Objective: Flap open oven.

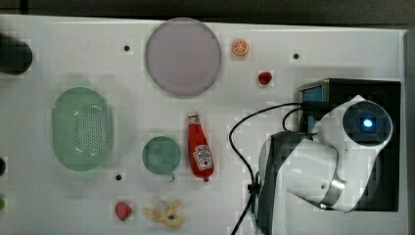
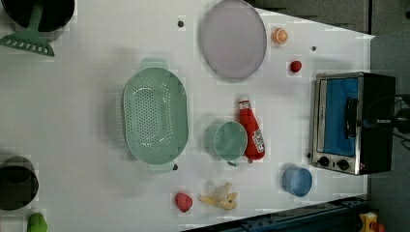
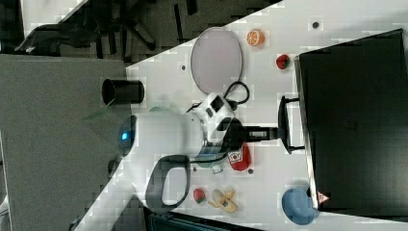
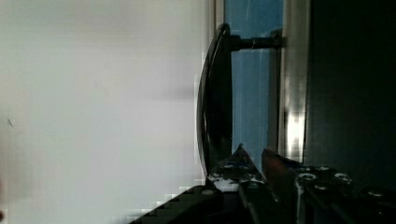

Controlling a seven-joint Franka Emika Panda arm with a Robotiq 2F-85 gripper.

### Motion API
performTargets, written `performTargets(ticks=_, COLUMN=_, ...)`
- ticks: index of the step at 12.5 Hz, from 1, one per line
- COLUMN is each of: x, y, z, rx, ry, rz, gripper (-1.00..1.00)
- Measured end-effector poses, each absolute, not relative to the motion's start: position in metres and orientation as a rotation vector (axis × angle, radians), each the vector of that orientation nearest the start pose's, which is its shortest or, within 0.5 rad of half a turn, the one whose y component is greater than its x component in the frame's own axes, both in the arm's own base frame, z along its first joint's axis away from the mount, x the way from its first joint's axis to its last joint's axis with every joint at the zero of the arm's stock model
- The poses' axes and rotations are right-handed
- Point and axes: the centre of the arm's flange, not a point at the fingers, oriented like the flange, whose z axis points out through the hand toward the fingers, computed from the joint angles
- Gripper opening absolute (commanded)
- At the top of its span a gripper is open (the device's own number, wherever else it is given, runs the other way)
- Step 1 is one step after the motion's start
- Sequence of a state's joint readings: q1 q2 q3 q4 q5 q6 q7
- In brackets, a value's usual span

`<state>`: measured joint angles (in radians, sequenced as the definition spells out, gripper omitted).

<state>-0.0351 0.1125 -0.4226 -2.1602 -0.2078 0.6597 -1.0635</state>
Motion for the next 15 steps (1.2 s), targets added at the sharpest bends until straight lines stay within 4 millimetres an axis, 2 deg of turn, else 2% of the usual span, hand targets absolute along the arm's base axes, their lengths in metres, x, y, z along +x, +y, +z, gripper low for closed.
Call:
performTargets(ticks=3, x=0.489, y=-0.246, z=0.322, rx=-3.330, ry=0.070, rz=0.109, gripper=-0.65)
performTargets(ticks=5, x=0.488, y=-0.249, z=0.321, rx=-3.342, ry=0.071, rz=0.045, gripper=-0.65)
performTargets(ticks=10, x=0.488, y=-0.251, z=0.312, rx=-3.361, ry=0.045, rz=0.073, gripper=-0.65)
performTargets(ticks=12, x=0.488, y=-0.247, z=0.310, rx=-3.401, ry=-0.026, rz=0.107, gripper=-0.65)
performTargets(ticks=15, x=0.490, y=-0.232, z=0.303, rx=-3.458, ry=-0.020, rz=0.146, gripper=-0.65)
